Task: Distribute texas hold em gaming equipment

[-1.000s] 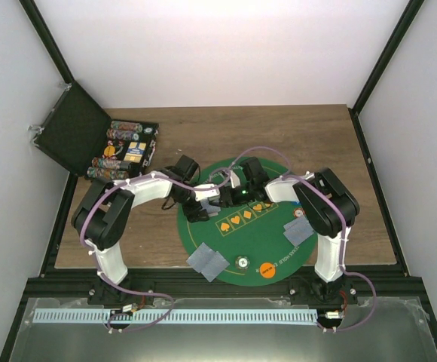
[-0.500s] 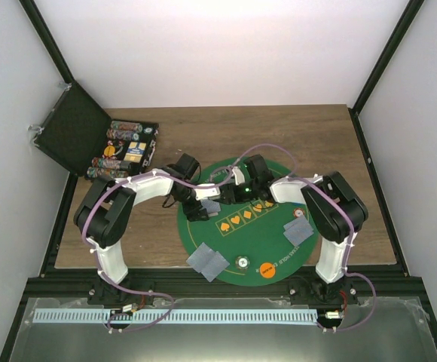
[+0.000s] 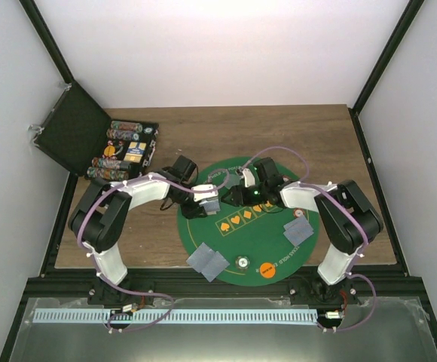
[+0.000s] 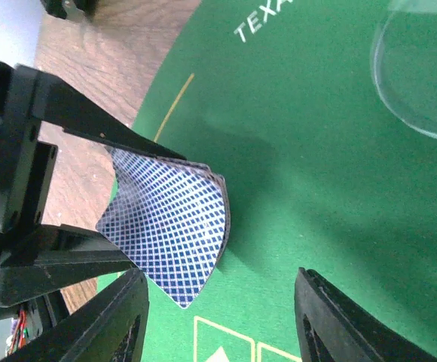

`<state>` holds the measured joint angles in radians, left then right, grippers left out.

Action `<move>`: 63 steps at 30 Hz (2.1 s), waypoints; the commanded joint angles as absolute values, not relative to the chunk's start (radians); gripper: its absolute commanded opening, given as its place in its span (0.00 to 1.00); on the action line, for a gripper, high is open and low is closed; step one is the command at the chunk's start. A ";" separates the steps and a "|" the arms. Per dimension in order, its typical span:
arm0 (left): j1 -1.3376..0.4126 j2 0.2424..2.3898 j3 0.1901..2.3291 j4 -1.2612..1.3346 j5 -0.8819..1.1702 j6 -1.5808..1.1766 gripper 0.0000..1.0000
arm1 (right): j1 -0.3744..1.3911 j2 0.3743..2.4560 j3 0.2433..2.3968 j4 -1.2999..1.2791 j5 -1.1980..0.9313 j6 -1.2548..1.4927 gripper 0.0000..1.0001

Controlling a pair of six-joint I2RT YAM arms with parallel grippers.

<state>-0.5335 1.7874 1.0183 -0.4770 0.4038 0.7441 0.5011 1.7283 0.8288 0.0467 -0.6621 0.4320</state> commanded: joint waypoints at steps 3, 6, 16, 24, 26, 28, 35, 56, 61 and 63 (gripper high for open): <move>-0.540 1.720 1.013 -0.561 0.381 0.761 0.59 | 0.492 1.661 0.825 0.093 -0.723 0.453 0.57; -0.540 1.698 1.059 -0.623 0.378 0.778 0.59 | 0.491 1.673 0.838 0.146 -0.788 0.487 0.60; -0.540 1.620 1.122 -0.727 0.375 0.793 0.57 | 0.491 1.750 0.920 0.231 -0.874 0.577 0.70; -0.541 1.604 1.171 -0.723 0.381 0.780 0.57 | 0.499 1.787 0.932 0.290 -0.930 0.615 0.74; -0.541 1.607 1.181 -0.726 0.377 0.778 0.57 | 0.506 1.794 0.941 0.289 -0.942 0.610 0.73; -0.541 1.609 1.191 -0.729 0.378 0.778 0.57 | 0.510 1.796 0.939 0.310 -0.952 0.618 0.73; -0.541 1.599 1.201 -0.724 0.397 0.778 0.56 | 0.532 1.843 0.978 0.326 -0.998 0.637 0.61; -0.513 1.663 1.263 -0.796 0.427 0.811 0.83 | 0.543 1.771 0.939 0.361 -1.048 0.640 0.01; -0.513 1.666 1.249 -0.812 0.463 0.842 0.83 | 0.545 1.753 0.947 0.362 -1.048 0.639 0.01; -0.514 1.664 1.241 -0.808 0.467 0.846 0.84 | 0.545 1.744 0.951 0.353 -1.044 0.636 0.01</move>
<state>-0.5205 1.6543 1.2419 -0.8024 0.4316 0.8158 0.5377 1.7927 0.9451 0.3450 -1.0199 0.6453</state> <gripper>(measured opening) 0.838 0.124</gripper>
